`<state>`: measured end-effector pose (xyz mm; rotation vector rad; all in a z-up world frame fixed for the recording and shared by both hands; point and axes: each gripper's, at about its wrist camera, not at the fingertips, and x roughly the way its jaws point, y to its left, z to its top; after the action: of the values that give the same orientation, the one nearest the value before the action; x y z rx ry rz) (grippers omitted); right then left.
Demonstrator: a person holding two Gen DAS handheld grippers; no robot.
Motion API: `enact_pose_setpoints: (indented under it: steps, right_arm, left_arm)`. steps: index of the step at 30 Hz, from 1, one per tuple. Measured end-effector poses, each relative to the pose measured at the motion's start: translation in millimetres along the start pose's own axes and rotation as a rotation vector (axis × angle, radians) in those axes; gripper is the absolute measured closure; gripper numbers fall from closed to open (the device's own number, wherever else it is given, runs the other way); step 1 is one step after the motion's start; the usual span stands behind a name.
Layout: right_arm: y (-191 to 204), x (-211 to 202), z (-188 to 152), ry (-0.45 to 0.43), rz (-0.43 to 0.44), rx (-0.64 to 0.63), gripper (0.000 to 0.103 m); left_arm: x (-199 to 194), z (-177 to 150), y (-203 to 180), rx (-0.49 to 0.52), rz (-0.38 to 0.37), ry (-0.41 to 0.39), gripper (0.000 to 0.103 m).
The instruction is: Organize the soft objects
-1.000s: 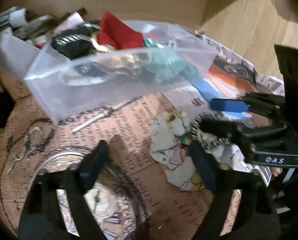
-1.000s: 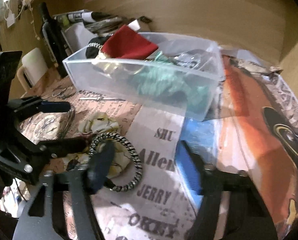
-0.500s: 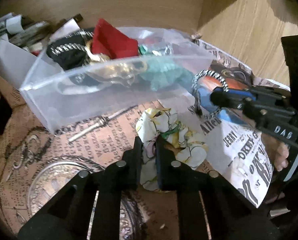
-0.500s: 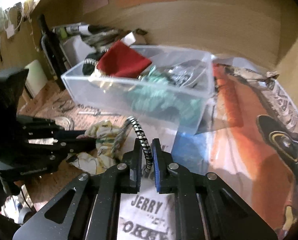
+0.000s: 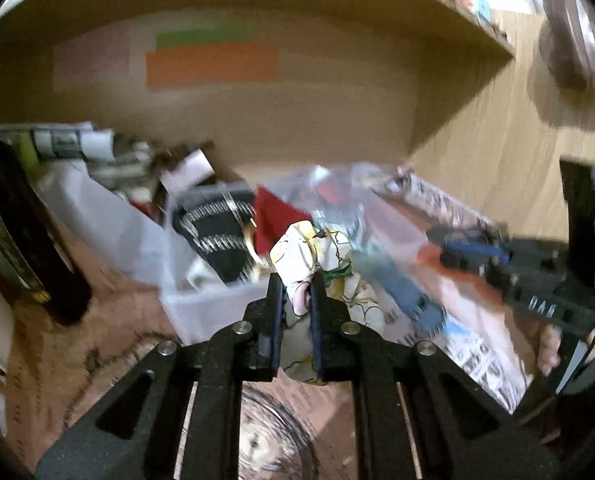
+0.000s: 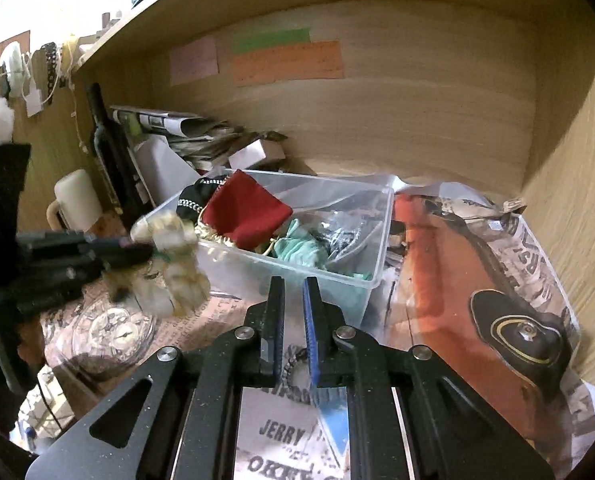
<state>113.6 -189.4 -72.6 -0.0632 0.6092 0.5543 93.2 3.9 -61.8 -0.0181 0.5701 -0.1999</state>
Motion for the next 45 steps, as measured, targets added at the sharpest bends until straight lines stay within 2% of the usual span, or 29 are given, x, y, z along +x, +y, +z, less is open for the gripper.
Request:
enact_pose_setpoints:
  steps: [1, 2, 3, 5, 6, 9, 14, 15, 16, 18, 21, 24, 28, 30, 34, 38, 41, 43, 44, 45]
  right_arm:
    - [-1.7, 1.4, -0.7, 0.002, -0.016, 0.004, 0.092]
    - [-3.5, 5.3, -2.2, 0.02, -0.029, 0.007, 0.08]
    - [-6.5, 11.2, -4.7, 0.049, -0.035, 0.01, 0.054]
    - [-11.8, 19.0, -11.4, 0.076, -0.044, 0.019, 0.027]
    - [-13.7, 25.6, -16.8, 0.102, -0.042, 0.014, 0.026]
    - [-16.5, 44.1, -28.6, 0.191, -0.038, 0.002, 0.026]
    - [-12.3, 62.7, -41.7, 0.255, -0.063, -0.047, 0.028]
    - [-11.8, 65.4, -43.4, 0.262, -0.065, -0.055, 0.036]
    - [-10.9, 64.8, -43.8, 0.259, -0.062, -0.057, 0.039]
    - [-10.9, 63.0, -43.5, 0.255, -0.049, -0.06, 0.056]
    - [-12.0, 60.1, -44.0, 0.249, -0.048, -0.055, 0.074]
    - [-10.4, 57.0, -41.5, 0.238, -0.052, -0.05, 0.082]
    - [-1.0, 40.2, -31.2, 0.182, -0.035, -0.058, 0.083]
    - [5.1, 26.6, -20.3, 0.129, -0.022, -0.071, 0.083]
    - [12.5, 8.3, 5.5, 0.026, -0.011, -0.08, 0.083]
    - [9.3, 17.6, 30.5, -0.018, -0.02, -0.077, 0.083]
    - [7.0, 37.0, 42.9, -0.005, -0.029, -0.07, 0.082]
    - [5.1, 51.6, 47.2, 0.014, -0.035, -0.066, 0.08]
    - [4.5, 58.4, 48.5, 0.027, -0.036, -0.061, 0.08]
    - [3.6, 68.1, 49.9, 0.044, -0.032, -0.054, 0.08]
  left_arm:
    - [-2.4, 2.5, 3.0, -0.005, 0.003, -0.01, 0.091]
    - [-4.1, 5.7, 5.6, -0.011, 0.007, -0.019, 0.091]
    - [-4.8, 9.3, 8.2, -0.017, 0.015, -0.03, 0.091]
    - [-2.4, 13.5, 12.4, -0.025, 0.032, -0.041, 0.091]
    - [-0.5, 15.7, 16.0, -0.032, 0.041, -0.043, 0.091]
    - [9.6, 20.6, 25.0, -0.053, 0.066, -0.038, 0.091]
    - [26.4, 21.6, 41.7, -0.074, 0.137, -0.024, 0.091]
    - [32.7, 20.1, 46.6, -0.082, 0.147, -0.01, 0.091]
    - [38.5, 19.0, 49.6, -0.086, 0.156, 0.004, 0.091]
    - [49.3, 15.7, 54.4, -0.086, 0.179, 0.032, 0.091]
    - [64.6, 10.2, 58.3, -0.082, 0.182, 0.073, 0.091]
    - [71.2, 7.4, 58.4, -0.07, 0.187, 0.087, 0.091]
    - [71.3, 7.3, 58.4, -0.062, 0.191, 0.091, 0.089]
    - [71.7, 7.7, 58.6, -0.053, 0.205, 0.093, 0.082]
    - [73.3, 10.1, 59.5, -0.051, 0.198, 0.101, 0.079]
    - [69.3, 10.4, 58.6, -0.059, 0.176, 0.104, 0.073]
    - [63.4, 10.9, 56.2, -0.062, 0.152, 0.096, 0.062]
    - [59.0, 11.0, 53.7, -0.061, 0.13, 0.087, 0.05]
    - [57.0, 11.1, 52.1, -0.057, 0.131, 0.081, 0.046]
    - [54.4, 11.0, 50.2, -0.051, 0.147, 0.072, 0.038]
